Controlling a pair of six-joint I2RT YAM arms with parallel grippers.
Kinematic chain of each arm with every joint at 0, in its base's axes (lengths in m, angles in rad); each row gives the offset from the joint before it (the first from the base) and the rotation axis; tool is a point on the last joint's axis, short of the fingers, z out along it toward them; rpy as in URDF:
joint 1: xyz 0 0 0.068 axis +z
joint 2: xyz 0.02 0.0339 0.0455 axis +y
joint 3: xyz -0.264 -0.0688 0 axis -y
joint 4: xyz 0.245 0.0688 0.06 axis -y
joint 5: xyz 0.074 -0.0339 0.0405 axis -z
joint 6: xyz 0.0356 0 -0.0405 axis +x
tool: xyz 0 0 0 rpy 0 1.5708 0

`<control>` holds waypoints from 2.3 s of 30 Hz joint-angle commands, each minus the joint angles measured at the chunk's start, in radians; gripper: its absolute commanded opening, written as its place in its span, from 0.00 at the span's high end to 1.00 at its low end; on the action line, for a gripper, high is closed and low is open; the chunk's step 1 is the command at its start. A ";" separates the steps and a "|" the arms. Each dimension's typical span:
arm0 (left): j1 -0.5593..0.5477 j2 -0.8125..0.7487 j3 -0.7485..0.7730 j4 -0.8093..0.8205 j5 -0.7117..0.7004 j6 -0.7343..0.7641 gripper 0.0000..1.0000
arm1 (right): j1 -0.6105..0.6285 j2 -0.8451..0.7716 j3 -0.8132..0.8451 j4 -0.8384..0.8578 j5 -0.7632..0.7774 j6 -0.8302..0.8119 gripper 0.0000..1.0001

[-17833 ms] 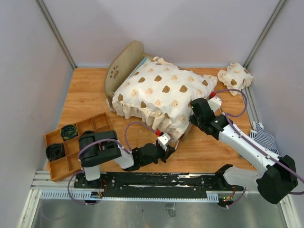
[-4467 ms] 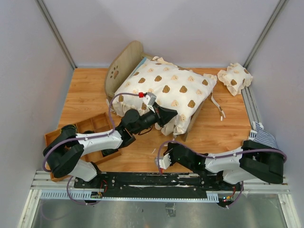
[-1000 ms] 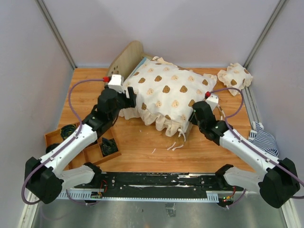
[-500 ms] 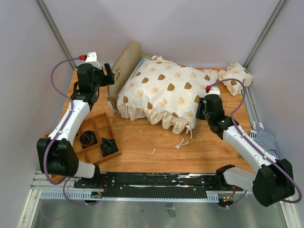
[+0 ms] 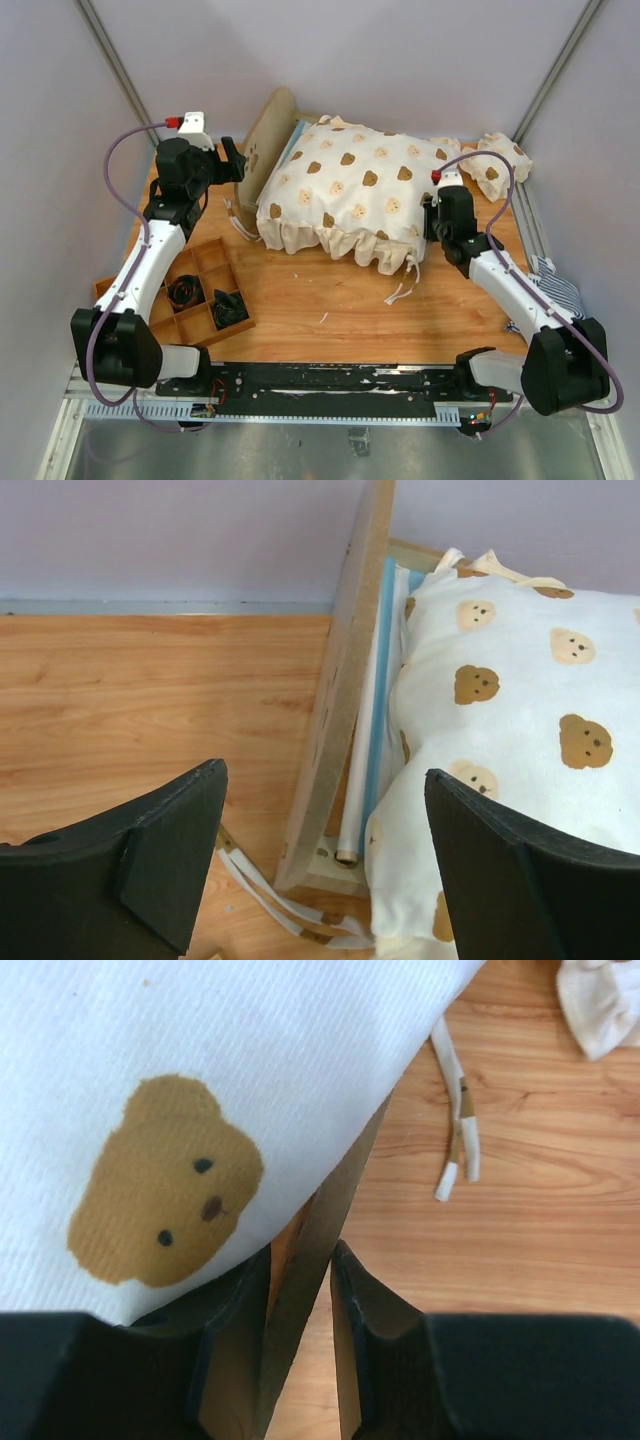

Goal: Set up the pet bed

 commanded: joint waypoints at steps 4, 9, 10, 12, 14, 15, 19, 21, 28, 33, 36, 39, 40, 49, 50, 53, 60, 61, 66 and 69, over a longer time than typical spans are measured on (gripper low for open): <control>0.003 0.030 -0.003 0.103 0.037 0.031 0.16 | -0.056 0.055 0.023 -0.120 0.006 -0.127 0.87; 0.003 0.119 0.013 0.165 0.098 0.003 0.20 | -0.056 0.033 0.015 -0.097 -0.002 -0.129 0.87; 0.002 0.135 0.015 0.173 0.121 -0.008 0.22 | -0.057 0.032 0.014 -0.095 -0.002 -0.130 0.87; -0.001 0.162 0.024 0.162 0.147 -0.021 0.28 | -0.057 0.031 0.014 -0.098 0.003 -0.135 0.87; -0.006 0.175 0.030 0.138 0.154 -0.020 0.43 | -0.059 0.027 0.011 -0.100 0.019 -0.138 0.87; -0.011 0.175 0.034 0.121 0.150 -0.019 0.53 | -0.061 0.024 0.008 -0.099 0.029 -0.139 0.87; -0.060 0.129 0.030 0.074 0.131 -0.004 0.85 | -0.072 0.014 0.022 -0.097 0.052 -0.144 0.86; -0.104 0.092 0.017 0.053 0.109 0.000 0.95 | -0.076 0.013 0.038 -0.093 0.056 -0.141 0.86; -0.185 -0.121 -0.151 -0.029 -0.045 -0.068 1.00 | -0.095 0.069 0.108 -0.111 0.164 -0.152 0.82; -0.187 -0.210 -0.195 -0.038 -0.049 -0.097 1.00 | -0.114 0.178 0.073 0.036 0.336 -0.231 0.81; -0.187 -0.233 -0.204 -0.011 0.007 -0.163 1.00 | -0.123 0.267 0.140 0.034 0.326 -0.267 0.83; -0.187 -0.257 -0.230 0.019 0.041 -0.225 0.88 | -0.122 0.291 0.220 -0.045 0.321 -0.257 0.68; -0.186 -0.264 -0.239 0.023 0.036 -0.235 0.80 | -0.123 0.293 0.253 -0.091 0.314 -0.253 0.61; -0.187 -0.374 -0.291 -0.046 -0.079 -0.189 0.32 | -0.115 0.200 0.463 -0.489 0.507 -0.155 0.41; -0.187 -0.388 -0.288 -0.069 -0.101 -0.183 0.31 | -0.115 0.181 0.469 -0.496 0.494 -0.159 0.41; -0.187 -0.423 -0.282 -0.143 -0.133 -0.175 0.30 | -0.115 0.119 0.498 -0.530 0.425 -0.151 0.39; -0.186 -0.557 -0.345 -0.226 0.001 -0.131 0.29 | -0.006 -0.110 0.376 -0.381 -0.168 -0.144 0.37; -0.187 -0.584 -0.362 -0.222 0.016 -0.137 0.28 | 0.054 -0.153 0.318 -0.304 -0.203 -0.171 0.37; -0.187 -0.697 -0.461 -0.192 0.081 -0.136 0.23 | 0.358 -0.252 0.093 0.020 -0.328 -0.383 0.34; -0.186 -0.752 -0.510 -0.174 0.117 -0.110 0.10 | 0.491 -0.194 0.065 0.091 -0.379 -0.539 0.34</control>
